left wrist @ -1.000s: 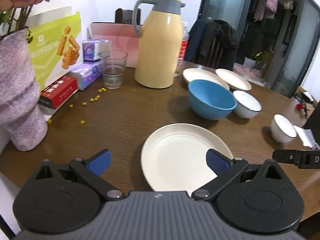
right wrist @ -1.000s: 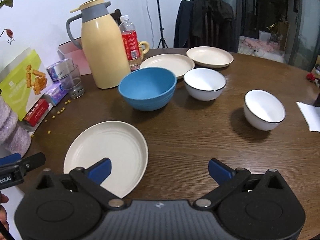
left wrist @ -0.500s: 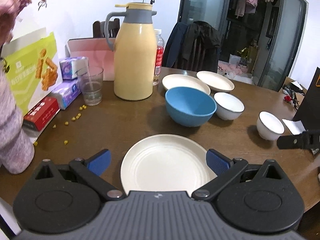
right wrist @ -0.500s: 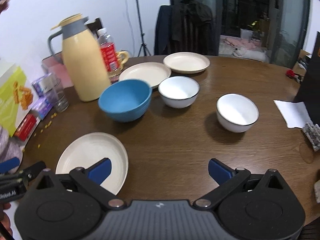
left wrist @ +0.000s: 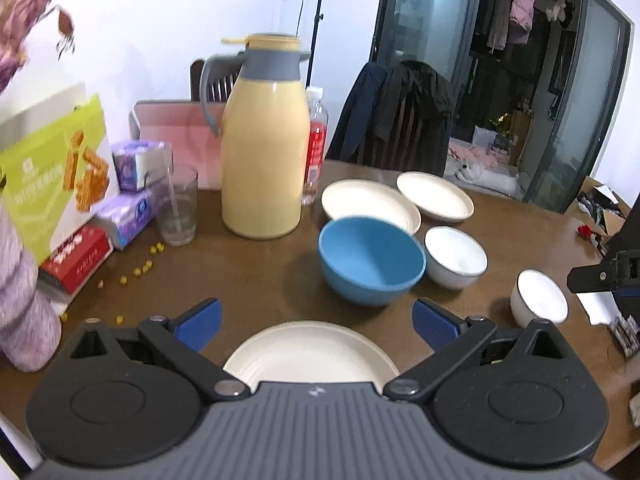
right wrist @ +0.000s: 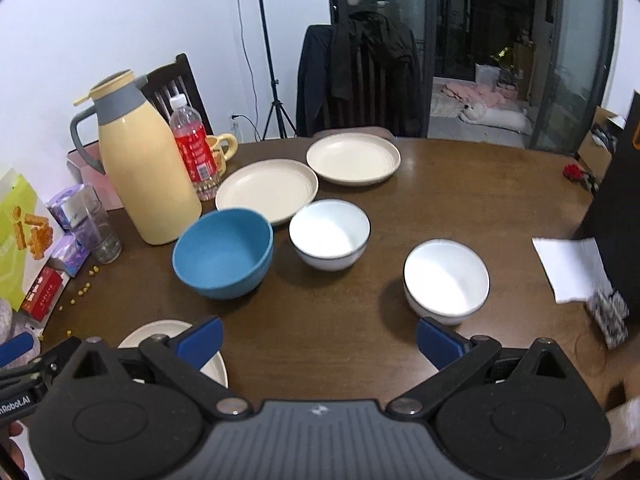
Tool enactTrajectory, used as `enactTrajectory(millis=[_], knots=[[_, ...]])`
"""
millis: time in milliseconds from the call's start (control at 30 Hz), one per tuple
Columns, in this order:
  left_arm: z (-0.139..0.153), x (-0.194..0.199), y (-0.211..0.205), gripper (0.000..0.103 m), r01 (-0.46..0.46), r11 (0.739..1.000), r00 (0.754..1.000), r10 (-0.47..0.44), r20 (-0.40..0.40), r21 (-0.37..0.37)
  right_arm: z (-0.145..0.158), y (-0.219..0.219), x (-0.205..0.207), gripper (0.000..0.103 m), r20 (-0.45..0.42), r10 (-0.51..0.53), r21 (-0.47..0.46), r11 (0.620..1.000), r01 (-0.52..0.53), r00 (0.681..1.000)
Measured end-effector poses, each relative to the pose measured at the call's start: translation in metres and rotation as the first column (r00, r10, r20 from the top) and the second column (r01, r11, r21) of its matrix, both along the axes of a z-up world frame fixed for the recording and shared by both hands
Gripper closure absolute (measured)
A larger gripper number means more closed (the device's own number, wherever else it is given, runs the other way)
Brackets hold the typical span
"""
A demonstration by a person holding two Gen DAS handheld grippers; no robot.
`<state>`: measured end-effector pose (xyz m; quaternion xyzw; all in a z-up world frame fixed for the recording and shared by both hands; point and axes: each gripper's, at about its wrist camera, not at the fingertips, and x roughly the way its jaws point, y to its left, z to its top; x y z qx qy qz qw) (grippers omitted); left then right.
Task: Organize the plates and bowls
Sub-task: 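Pull both grippers back from the placed plate, then move both grippers past the blue bowl toward the cream plates by the thermos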
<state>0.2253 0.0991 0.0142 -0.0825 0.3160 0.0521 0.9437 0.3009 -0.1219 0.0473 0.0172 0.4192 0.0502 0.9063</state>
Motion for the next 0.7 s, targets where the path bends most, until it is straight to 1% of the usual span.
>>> enactTrajectory(millis=[167, 333, 600, 700], knots=[[0.018, 0.022, -0.010, 0.000, -0.013, 1.000, 1.000, 0.013, 0.024, 0.013, 0.013, -0.003, 0.025, 0.000, -0.003, 0.014, -0.040, 0.999, -0.014, 1.000], [0.030, 0.045, -0.021, 0.000, 0.001, 1.000, 1.000, -0.001, 0.027, 0.014, 0.025, -0.011, 0.051, 0.000, -0.003, 0.025, -0.048, 0.999, -0.025, 1.000], [0.040, 0.094, -0.034, 0.000, 0.003, 1.000, 0.999, -0.003, -0.040, -0.013, 0.037, -0.018, 0.095, 0.000, 0.007, 0.065, -0.048, 0.997, -0.065, 0.998], [0.043, 0.112, -0.041, 0.000, -0.004, 1.000, 0.998, 0.005, -0.056, 0.008, 0.037, -0.021, 0.115, 0.000, -0.003, 0.075, -0.046, 0.996, -0.075, 0.997]])
